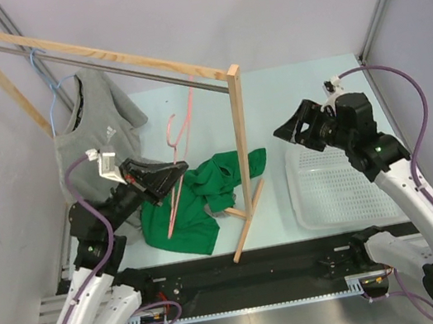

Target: Remove the t-shirt from the hanger

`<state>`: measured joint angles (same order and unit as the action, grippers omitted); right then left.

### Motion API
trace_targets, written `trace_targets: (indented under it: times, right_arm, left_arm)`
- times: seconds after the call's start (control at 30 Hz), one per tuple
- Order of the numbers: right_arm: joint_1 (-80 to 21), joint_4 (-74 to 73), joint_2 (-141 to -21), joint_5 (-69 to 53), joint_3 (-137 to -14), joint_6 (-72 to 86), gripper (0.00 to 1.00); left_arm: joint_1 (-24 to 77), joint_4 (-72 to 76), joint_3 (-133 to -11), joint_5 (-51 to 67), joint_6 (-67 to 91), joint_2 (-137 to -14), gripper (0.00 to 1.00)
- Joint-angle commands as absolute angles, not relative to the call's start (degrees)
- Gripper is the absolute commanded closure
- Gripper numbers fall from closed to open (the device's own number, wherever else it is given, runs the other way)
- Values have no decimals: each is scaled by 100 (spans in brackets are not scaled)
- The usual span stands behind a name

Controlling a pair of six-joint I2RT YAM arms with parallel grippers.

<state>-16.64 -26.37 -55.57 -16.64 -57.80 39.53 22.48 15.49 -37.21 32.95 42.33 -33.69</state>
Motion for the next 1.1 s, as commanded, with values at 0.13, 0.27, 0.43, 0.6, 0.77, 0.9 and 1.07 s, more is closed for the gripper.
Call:
trace_targets:
  times: [0.13, 0.27, 0.43, 0.6, 0.77, 0.9, 1.07]
  right_arm:
    - [-1643, -2742, -5045, -1503, -5968, 4148, 24]
    - [-1644, -2786, -5027, -1529, -6047, 4166, 24]
    - [-1652, -2944, -4992, -1503, -6144, 4122, 24]
    - [-1652, -3014, -4957, -1459, -6179, 4078, 24]
    - [-1652, -3050, -4975, -1459, -6275, 4061, 24]
    - [-1635, -3050, -4983, -1450, -6311, 4061, 24]
    - [-1644, -3085, -4975, -1459, -6328, 4043, 24]
  left_arm:
    - [2311, 4007, -3858, 4350, 5088, -3629, 100]
    - [2609, 4025, -4139, 4394, 5028, -3972, 100]
    - [2882, 4122, -4473, 4280, 4992, -4315, 100]
    - [3129, 4210, -4772, 4237, 4940, -4737, 100]
    - [3278, 4008, -4913, 4052, 4922, -4974, 100]
    - [3419, 3832, -5010, 3763, 4913, -5150, 100]
    - [3682, 3876, -5062, 3560, 4904, -5291, 100]
